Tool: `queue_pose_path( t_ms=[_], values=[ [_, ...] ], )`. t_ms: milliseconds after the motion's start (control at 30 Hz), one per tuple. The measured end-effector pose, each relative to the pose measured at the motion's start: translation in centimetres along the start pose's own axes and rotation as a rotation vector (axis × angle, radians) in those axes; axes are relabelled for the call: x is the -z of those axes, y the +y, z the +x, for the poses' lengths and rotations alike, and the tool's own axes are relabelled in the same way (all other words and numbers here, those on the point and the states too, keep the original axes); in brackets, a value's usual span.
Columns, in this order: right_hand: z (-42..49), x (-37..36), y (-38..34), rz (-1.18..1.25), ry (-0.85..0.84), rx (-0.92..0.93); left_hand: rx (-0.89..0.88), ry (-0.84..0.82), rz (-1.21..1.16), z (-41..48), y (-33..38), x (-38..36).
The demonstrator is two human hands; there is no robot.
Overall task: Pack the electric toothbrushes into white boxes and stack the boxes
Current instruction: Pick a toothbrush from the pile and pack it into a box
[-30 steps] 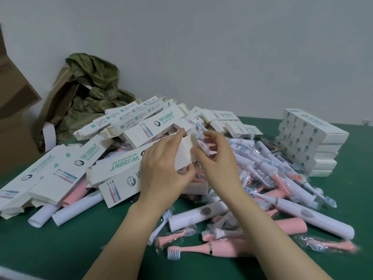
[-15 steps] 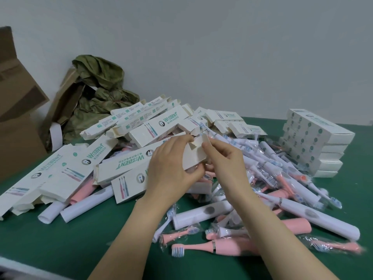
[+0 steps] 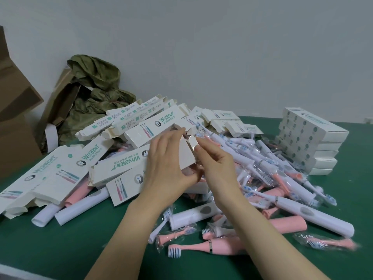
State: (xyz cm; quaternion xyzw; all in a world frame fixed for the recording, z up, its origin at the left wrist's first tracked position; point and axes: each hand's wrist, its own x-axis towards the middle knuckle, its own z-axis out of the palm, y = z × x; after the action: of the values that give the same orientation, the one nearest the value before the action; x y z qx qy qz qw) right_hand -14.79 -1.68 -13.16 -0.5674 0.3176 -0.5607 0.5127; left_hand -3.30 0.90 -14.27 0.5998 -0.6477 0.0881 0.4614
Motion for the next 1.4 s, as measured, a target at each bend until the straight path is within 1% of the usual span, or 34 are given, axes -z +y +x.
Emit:
queue_pose_path(
  t_ms=[67, 167, 233, 267, 367, 500, 567, 667, 700, 833, 867, 933, 1000, 1067, 1100, 1133, 1200, 1267, 1333, 1400],
  values=[
    [0.0, -0.1, 0.1, 0.014, 0.016, -0.005, -0.013, 0.022, 0.095, -0.4, -0.7, 0.1],
    [0.1, 0.1, 0.0, 0.043, 0.020, -0.031, 0.044, 0.055, 0.005, -0.2, -0.7, 0.0],
    [0.1, 0.1, -0.1, 0.076, 0.020, -0.065, 0.029, 0.054, -0.011, 0.0, -0.7, -0.1],
    [0.1, 0.1, -0.1, 0.061, 0.020, -0.051, 0.023, 0.056, -0.020, 0.1, -0.7, -0.2],
    [-0.6, -0.5, 0.3, -0.137, 0.021, 0.120, 0.035, 0.083, -0.035, 0.1, -0.6, -0.2],
    [-1.9, -1.8, 1.2, -0.336, 0.036, 0.316, 0.022, 0.181, -0.028, -0.1, -0.2, 0.0],
    [-1.9, -2.0, 1.6, -0.387, 0.026, 0.350, 0.031, 0.194, -0.036, -0.2, -0.3, 0.1],
    [-1.3, -1.5, 1.4, -0.440, -0.020, 0.282, 0.054, 0.134, -0.015, -0.4, -0.5, 0.1],
    [-1.1, -1.1, 1.1, -0.473, -0.045, 0.266, 0.037, 0.103, -0.005, -0.5, -0.5, 0.1],
    [0.6, 0.6, -1.1, -0.615, -0.286, 0.217, -0.090, 0.009, 0.091, -0.2, -0.2, 1.1],
    [1.0, 0.9, -1.8, -0.611, -0.298, 0.190, -0.130, 0.013, 0.123, 0.3, 0.2, 1.5],
    [1.5, 1.3, -3.0, -0.500, -0.191, 0.124, -0.237, 0.091, 0.178, 1.3, 1.3, 1.8],
    [2.3, 2.2, -4.1, -0.345, -0.036, 0.098, -0.312, 0.173, 0.212, 2.1, 2.5, 1.7],
    [3.5, 3.8, -5.5, -0.233, 0.146, 0.110, -0.320, 0.218, 0.190, 2.4, 3.1, 1.4],
    [4.2, 5.1, -6.4, -0.209, 0.259, 0.126, -0.313, 0.199, 0.145, 2.3, 3.1, 1.3],
    [4.9, 6.6, -7.3, -0.221, 0.382, 0.154, -0.295, 0.144, 0.088, 2.3, 3.0, 1.0],
    [6.4, 10.2, -9.2, -0.280, 0.612, 0.219, -0.226, -0.032, 0.018, 2.3, 2.5, 0.1],
    [7.7, 14.3, -10.5, -0.302, 0.785, 0.236, -0.182, -0.172, 0.062, 2.1, 1.9, -1.3],
    [8.9, 18.0, -11.0, -0.310, 0.890, 0.193, -0.132, -0.268, 0.071, 1.8, 1.4, -2.6],
    [9.4, 20.4, -10.5, -0.350, 0.929, 0.118, -0.070, -0.321, 0.038, 1.3, 0.8, -3.3]
  ],
)
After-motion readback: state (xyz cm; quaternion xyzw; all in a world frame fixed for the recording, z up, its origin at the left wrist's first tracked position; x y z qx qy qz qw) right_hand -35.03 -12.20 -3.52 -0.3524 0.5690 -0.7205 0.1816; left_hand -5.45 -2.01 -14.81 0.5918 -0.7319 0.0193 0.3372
